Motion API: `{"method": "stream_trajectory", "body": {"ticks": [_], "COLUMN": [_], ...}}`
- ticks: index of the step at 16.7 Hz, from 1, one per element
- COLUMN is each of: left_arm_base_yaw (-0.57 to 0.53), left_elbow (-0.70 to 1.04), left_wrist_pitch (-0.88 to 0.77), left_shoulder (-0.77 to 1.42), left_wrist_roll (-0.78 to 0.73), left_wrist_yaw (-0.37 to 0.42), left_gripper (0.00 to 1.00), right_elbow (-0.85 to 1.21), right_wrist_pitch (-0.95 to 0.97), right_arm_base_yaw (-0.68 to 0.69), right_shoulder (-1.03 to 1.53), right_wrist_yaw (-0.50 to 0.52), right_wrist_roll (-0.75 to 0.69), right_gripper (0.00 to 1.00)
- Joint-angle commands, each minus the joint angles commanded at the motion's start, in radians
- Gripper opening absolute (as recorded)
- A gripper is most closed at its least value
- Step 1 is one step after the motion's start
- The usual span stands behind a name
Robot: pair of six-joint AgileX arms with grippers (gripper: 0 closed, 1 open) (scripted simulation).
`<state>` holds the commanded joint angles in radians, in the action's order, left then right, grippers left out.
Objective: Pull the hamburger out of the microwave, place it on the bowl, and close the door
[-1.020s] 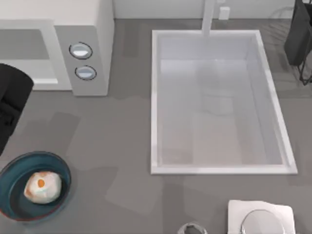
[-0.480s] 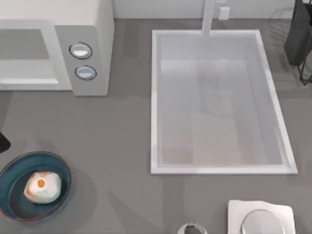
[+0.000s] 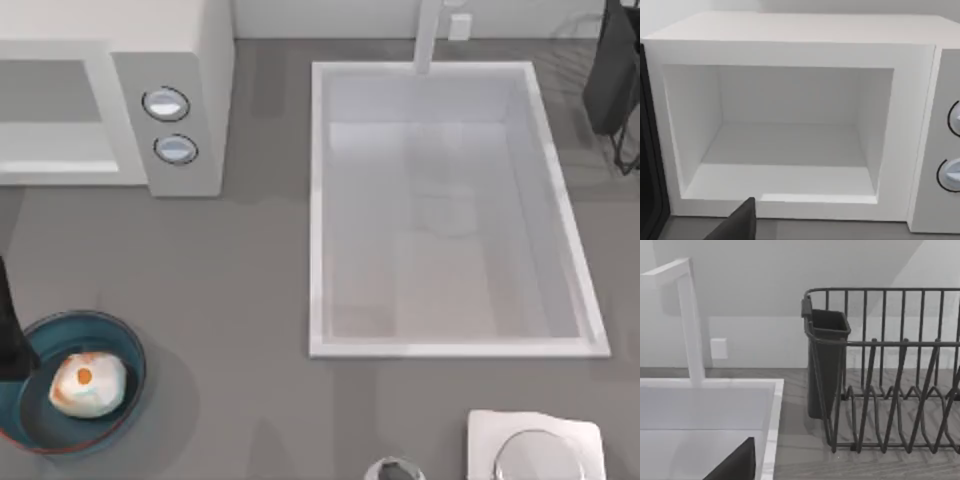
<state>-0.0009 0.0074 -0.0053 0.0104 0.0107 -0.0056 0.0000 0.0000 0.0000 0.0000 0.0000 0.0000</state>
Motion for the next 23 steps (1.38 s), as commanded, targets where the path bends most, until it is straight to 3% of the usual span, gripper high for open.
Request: {"method": "stream_trajectory", "body": {"ticks": [6,19,23], "left_arm_base_yaw": [0.001,0.001,0.001], "left_elbow": [-0.007,-0.007,-0.007], "left_wrist_pitch": [0.005,0.005,0.005], "left_shoulder": [-0.01,-0.01,-0.01], "left_wrist_roll": [-0.011,-0.011,-0.011], "left_wrist_yaw": [0.006,0.006,0.006], "left_gripper": [1.0,0.02,0.0], "right_elbow": [0.0,0.0,0.0], "right_wrist_pitch": [0.0,0.0,0.0], "right_arm_base_yaw": [0.0,0.0,0.0], "right_shoulder": [0.0,0.0,0.0], "right_wrist_yaw": [0.0,0.0,0.0], "right_wrist_roll": [0.0,0.0,0.0], "right_gripper": [1.0,1.0,1.0]}}
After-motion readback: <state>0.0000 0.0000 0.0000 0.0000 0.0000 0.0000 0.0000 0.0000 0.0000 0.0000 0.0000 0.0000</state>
